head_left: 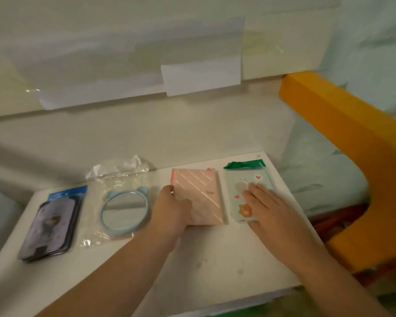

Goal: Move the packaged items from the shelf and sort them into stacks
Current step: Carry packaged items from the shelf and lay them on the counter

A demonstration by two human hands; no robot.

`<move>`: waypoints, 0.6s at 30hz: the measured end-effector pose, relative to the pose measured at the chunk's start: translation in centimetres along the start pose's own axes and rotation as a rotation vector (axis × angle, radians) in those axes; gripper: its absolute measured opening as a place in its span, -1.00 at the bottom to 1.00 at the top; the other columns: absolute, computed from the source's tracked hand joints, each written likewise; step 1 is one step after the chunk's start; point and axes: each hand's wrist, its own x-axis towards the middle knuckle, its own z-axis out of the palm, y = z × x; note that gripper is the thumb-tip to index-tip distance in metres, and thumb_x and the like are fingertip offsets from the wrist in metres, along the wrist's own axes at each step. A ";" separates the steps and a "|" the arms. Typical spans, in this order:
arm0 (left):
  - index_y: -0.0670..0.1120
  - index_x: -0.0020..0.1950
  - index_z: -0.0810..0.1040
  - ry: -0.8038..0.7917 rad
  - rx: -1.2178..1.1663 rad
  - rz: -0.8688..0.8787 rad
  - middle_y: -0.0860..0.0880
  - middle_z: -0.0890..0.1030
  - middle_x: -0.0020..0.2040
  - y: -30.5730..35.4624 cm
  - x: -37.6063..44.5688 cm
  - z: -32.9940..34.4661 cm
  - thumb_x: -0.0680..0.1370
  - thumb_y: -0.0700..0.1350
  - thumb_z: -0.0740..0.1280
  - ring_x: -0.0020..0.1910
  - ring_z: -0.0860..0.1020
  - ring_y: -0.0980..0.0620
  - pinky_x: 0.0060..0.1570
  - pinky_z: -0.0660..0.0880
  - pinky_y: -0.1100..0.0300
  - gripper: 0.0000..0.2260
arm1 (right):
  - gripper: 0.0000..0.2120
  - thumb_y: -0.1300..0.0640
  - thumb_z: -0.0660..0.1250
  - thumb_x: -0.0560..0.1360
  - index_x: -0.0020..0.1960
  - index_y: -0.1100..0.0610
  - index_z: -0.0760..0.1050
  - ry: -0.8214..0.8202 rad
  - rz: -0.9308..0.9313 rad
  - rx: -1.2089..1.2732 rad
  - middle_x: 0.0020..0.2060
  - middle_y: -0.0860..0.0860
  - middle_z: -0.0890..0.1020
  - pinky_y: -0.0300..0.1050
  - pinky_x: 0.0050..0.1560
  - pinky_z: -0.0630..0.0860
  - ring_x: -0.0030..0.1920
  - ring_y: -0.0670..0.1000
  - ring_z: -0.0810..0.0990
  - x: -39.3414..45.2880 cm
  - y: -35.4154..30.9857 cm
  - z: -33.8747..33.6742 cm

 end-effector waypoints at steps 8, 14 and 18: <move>-0.13 0.38 0.37 -0.003 0.339 0.111 -0.07 0.38 0.23 0.9 -1.8 -0.3 0.49 -0.27 0.23 0.22 0.45 -0.17 0.22 0.46 0.02 -0.57 | -0.18 -0.39 0.15 0.50 0.60 0.02 0.08 -0.146 0.007 0.126 0.61 -0.09 0.04 -0.15 0.55 -0.06 0.59 -0.08 -0.02 0.8 0.8 -1.1; -0.07 0.13 0.49 -0.077 0.431 0.166 -0.05 0.51 0.12 1.0 -2.8 -1.1 0.28 -0.04 0.17 0.03 0.55 -0.09 0.00 0.58 -0.04 -0.56 | -0.33 -0.31 0.27 0.50 0.49 0.01 0.32 -0.067 -0.014 0.241 0.47 -0.12 0.33 -0.13 0.42 0.28 0.45 -0.04 0.31 1.3 -0.4 -3.1; -0.01 0.24 0.51 -0.091 0.466 0.334 0.14 0.48 0.17 2.0 -4.0 -2.8 0.45 -0.12 0.25 0.21 0.48 0.06 0.10 0.38 0.24 -0.64 | -0.57 -0.17 0.32 0.52 0.31 0.01 0.48 0.042 -0.046 0.368 0.21 -0.12 0.51 -0.08 0.16 0.51 0.12 -0.06 0.56 2.8 -2.9 -5.1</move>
